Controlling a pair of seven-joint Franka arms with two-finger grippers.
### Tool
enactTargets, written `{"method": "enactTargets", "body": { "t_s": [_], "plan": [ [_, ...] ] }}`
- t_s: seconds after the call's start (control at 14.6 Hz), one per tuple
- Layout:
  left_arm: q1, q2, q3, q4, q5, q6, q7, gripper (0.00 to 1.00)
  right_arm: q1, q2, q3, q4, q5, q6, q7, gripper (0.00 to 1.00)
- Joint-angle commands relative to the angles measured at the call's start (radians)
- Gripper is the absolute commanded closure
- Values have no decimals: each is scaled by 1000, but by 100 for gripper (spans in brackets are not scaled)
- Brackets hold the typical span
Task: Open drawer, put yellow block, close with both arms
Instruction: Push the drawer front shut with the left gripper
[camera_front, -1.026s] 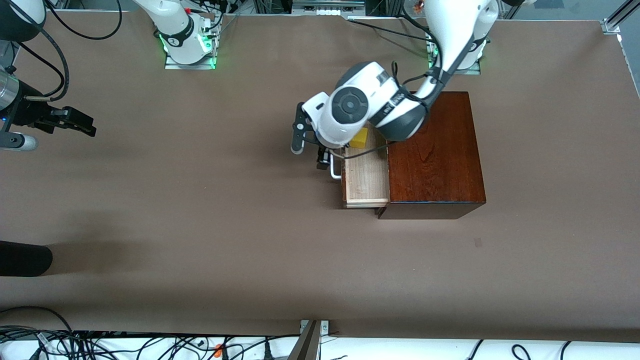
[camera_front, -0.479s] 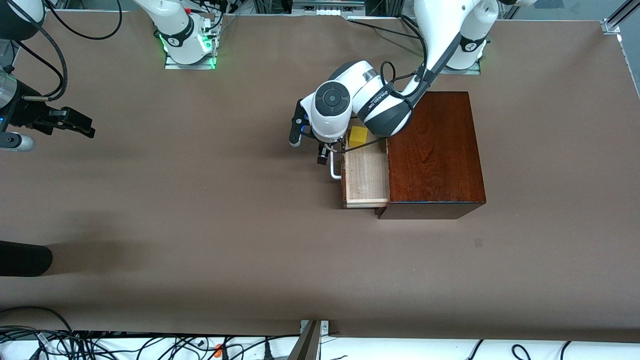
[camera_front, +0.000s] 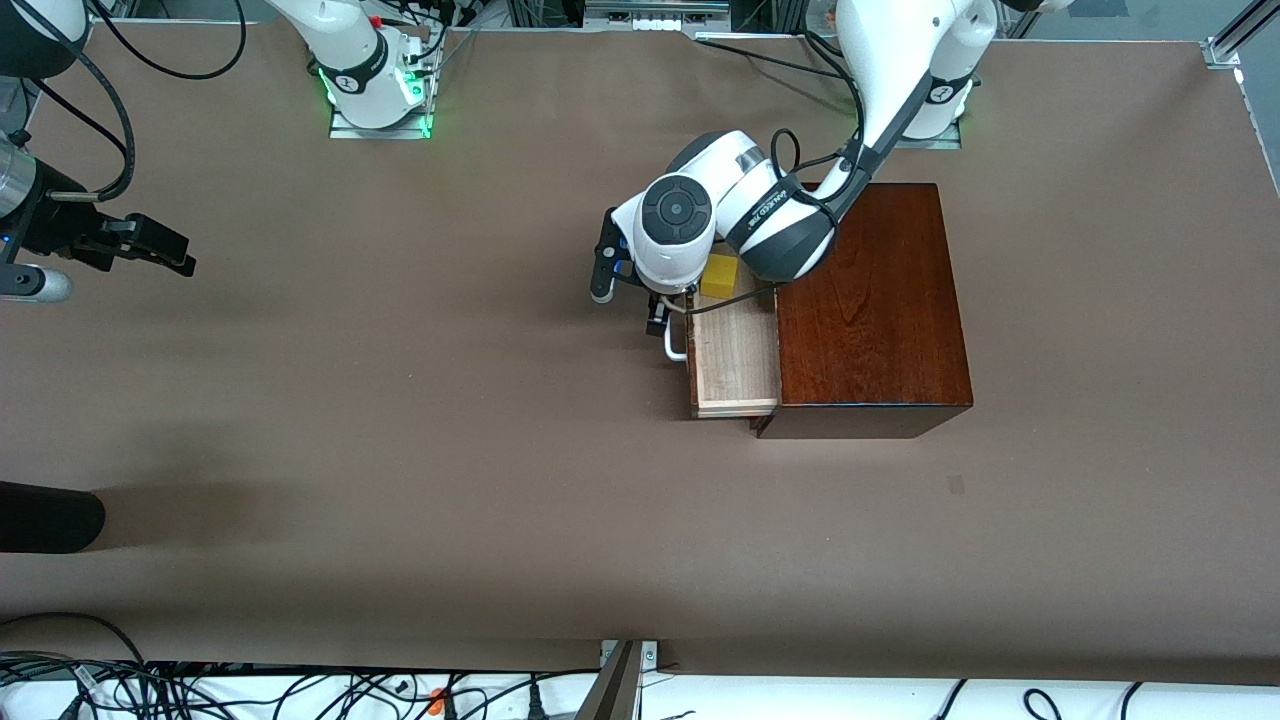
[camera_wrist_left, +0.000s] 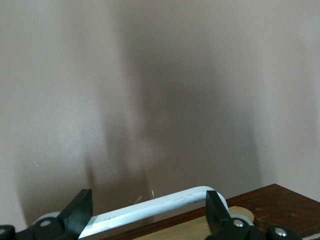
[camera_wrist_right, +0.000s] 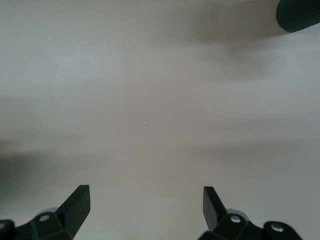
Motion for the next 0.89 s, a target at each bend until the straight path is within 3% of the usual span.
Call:
{"method": "enactTargets", "body": {
  "t_s": [0.0, 0.82],
  "plan": [
    [56, -53, 13, -21, 23, -113, 18, 0, -13, 0, 12, 15, 17, -1, 5, 0],
    [127, -69, 12, -23, 94, -174, 23, 0, -13, 3, 12, 15, 17, 2, 5, 0]
  ]
}}
